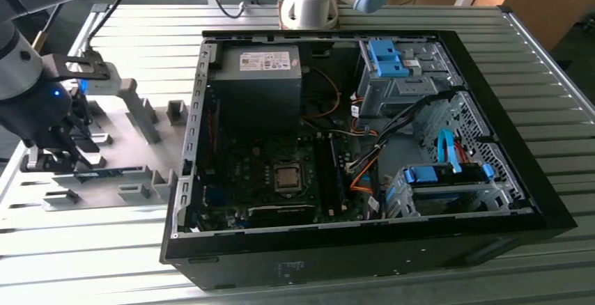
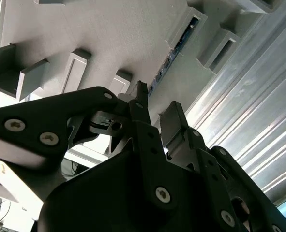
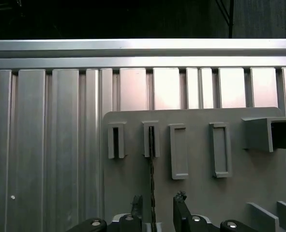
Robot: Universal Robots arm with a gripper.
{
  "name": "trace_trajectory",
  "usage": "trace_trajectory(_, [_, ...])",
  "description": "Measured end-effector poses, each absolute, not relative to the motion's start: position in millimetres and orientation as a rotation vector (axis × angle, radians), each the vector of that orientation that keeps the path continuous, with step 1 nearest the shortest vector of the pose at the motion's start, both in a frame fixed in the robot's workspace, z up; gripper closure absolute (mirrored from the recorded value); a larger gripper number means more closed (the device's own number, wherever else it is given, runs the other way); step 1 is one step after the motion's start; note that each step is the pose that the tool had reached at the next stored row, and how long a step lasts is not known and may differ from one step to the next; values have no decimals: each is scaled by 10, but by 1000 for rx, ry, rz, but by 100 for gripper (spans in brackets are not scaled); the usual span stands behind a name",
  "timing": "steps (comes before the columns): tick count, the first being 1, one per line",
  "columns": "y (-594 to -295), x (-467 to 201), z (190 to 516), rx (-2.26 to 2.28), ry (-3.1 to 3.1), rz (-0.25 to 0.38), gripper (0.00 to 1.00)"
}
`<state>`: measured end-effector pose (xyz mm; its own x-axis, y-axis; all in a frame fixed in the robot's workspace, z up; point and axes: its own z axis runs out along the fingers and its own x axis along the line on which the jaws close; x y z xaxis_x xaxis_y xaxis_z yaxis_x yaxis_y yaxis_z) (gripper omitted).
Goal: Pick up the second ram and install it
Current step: 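Pick up the second ram and move it above second insertion slot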
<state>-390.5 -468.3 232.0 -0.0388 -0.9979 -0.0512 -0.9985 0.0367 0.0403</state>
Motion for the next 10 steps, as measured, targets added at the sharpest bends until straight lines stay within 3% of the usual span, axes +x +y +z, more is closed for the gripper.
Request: trace_trajectory(10, [-4696,-3910,2239,-2172,2256,101,62])
